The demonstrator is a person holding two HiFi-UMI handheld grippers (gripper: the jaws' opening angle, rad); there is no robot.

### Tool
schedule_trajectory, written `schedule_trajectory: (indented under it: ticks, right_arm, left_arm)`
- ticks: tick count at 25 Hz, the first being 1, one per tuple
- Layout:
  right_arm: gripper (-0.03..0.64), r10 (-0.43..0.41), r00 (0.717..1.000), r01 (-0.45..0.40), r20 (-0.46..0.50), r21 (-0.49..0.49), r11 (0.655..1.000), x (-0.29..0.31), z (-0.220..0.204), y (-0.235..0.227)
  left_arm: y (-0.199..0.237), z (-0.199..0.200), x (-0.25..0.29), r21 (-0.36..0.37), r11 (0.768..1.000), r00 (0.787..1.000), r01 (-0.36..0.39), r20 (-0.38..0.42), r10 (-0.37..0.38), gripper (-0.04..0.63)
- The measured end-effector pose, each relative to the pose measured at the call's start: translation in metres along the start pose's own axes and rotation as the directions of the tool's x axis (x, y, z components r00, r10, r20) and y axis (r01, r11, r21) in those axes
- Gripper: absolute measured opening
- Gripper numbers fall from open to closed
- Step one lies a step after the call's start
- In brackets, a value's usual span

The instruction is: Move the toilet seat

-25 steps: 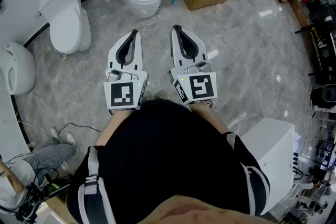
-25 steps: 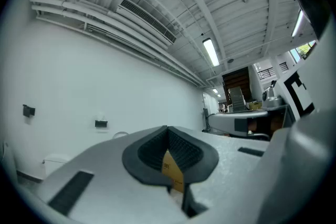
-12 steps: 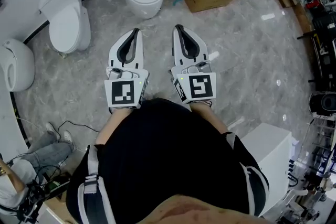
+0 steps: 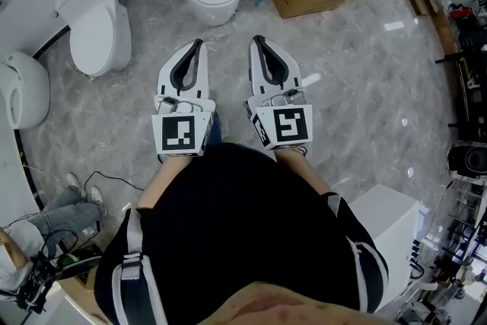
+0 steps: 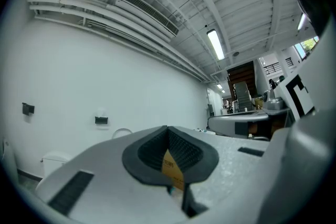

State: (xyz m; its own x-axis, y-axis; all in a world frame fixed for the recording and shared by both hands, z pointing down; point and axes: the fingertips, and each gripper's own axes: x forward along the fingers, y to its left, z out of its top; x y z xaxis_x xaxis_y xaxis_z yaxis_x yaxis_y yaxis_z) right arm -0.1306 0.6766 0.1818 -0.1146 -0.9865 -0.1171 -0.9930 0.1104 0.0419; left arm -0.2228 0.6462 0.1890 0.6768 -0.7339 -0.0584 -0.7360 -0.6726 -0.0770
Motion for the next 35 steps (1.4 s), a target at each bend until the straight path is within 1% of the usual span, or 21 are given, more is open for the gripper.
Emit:
schedule_trajectory:
  ticks: [4, 6, 9, 13, 18, 21, 29, 31, 35]
  right_arm:
    - [0.020, -0.005, 1.000, 0.005, -0.021, -0.002, 1.000, 0.052, -0.029, -0.012]
    - [0.020, -0.006, 1.000, 0.006, -0.026, -0.005, 1.000, 0.078, -0.036, -0.021]
    - [0.020, -0.005, 1.000, 0.005, -0.028, 0.003, 1.000, 0.122, -0.040, -0.037]
    - [0.020, -0.016, 0.999, 0.016, -0.037, 0.014, 1.000, 0.184, -0.046, -0.061]
    - [0.020, -0.032, 0.998, 0.034, -0.052, 0.033, 0.999, 0.249, -0.058, -0.089]
    - [0.020, -0.038, 0.998, 0.041, -0.057, 0.042, 0.998, 0.284, -0.064, -0.103]
    - [0.020, -0.039, 0.997, 0.041, -0.063, 0.034, 0.999, 0.347, -0.070, -0.117]
    - [0.020, -0.035, 0.997, 0.037, -0.061, 0.028, 0.999, 0.358, -0.071, -0.118]
    - [0.020, -0.033, 0.996, 0.035, -0.078, 0.027, 0.999, 0.370, -0.080, -0.127]
  left_arm:
    - [0.031, -0.026, 0.047, -0.023, 1.000, 1.000, 0.005, -0.003, -0.005, 0.007]
    - [0.044, -0.033, 0.072, -0.022, 1.000, 1.000, 0.007, -0.010, -0.007, 0.008]
    - [0.067, -0.042, 0.113, -0.004, 1.000, 0.999, 0.009, -0.044, -0.009, 0.008]
    - [0.102, -0.042, 0.171, 0.002, 1.000, 0.999, 0.007, -0.044, -0.007, 0.008]
    - [0.132, -0.046, 0.233, 0.003, 1.000, 0.999, 0.019, -0.043, -0.019, 0.008]
    - [0.150, -0.049, 0.264, 0.018, 0.999, 0.999, 0.027, -0.042, -0.026, 0.008]
    - [0.179, -0.056, 0.314, -0.003, 0.999, 0.997, 0.052, -0.055, -0.052, 0.008]
    - [0.185, -0.059, 0.323, -0.014, 0.999, 0.997, 0.047, -0.063, -0.048, 0.007]
    - [0.193, -0.064, 0.334, -0.040, 0.998, 0.998, 0.039, -0.054, -0.041, 0.008]
